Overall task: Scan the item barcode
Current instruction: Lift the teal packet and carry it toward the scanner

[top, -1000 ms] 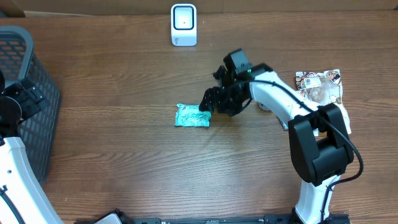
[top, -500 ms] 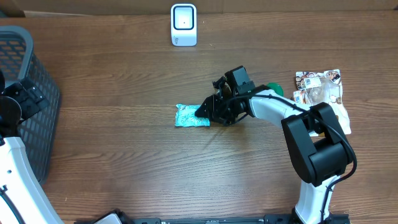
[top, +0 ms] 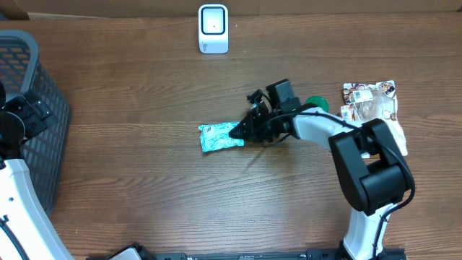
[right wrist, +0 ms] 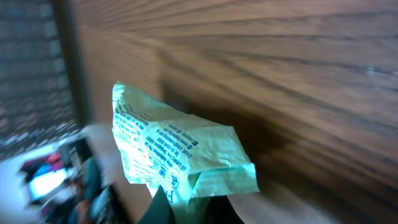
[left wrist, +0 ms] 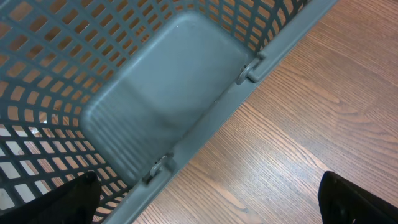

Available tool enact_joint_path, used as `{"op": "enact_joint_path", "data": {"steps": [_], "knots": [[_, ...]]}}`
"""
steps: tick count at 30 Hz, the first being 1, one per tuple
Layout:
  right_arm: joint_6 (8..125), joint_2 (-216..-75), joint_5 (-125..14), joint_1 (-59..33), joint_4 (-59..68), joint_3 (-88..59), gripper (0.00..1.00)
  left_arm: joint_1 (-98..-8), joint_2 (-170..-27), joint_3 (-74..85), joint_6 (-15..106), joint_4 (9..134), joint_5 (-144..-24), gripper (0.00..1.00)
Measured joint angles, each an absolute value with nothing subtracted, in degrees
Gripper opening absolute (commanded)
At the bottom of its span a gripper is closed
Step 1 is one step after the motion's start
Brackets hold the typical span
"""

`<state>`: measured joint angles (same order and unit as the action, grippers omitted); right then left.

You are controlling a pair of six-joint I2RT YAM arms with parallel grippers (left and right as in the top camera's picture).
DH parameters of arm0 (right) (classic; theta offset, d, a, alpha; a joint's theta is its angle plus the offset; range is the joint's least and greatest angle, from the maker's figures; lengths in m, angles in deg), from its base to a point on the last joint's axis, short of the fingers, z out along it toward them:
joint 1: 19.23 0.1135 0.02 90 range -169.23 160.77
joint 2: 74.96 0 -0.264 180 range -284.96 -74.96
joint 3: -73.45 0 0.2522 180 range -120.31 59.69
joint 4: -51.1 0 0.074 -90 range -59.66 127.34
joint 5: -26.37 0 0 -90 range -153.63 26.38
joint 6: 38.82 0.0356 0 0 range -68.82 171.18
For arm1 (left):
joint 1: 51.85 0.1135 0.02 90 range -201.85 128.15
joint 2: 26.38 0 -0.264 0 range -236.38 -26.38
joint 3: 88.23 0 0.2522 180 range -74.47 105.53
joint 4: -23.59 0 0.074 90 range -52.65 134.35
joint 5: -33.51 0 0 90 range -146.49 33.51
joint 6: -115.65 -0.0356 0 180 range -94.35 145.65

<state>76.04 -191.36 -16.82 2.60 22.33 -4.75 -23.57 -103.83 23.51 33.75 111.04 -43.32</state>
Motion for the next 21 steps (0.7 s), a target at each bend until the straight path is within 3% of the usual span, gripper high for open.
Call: {"op": "enact_joint_path", "data": {"steps": [8, 21], "knots": [[70.4, -182.8, -4.4, -6.9, 18.5, -8.6, 0.04, -23.6, -103.8, 23.5, 33.7, 111.1, -43.3, 1.00], [67.9, -160.7, -9.8, -6.3, 2.6, -17.6, 0.04, -23.6, -103.8, 23.5, 33.7, 111.1, -43.3, 0.99]]}}
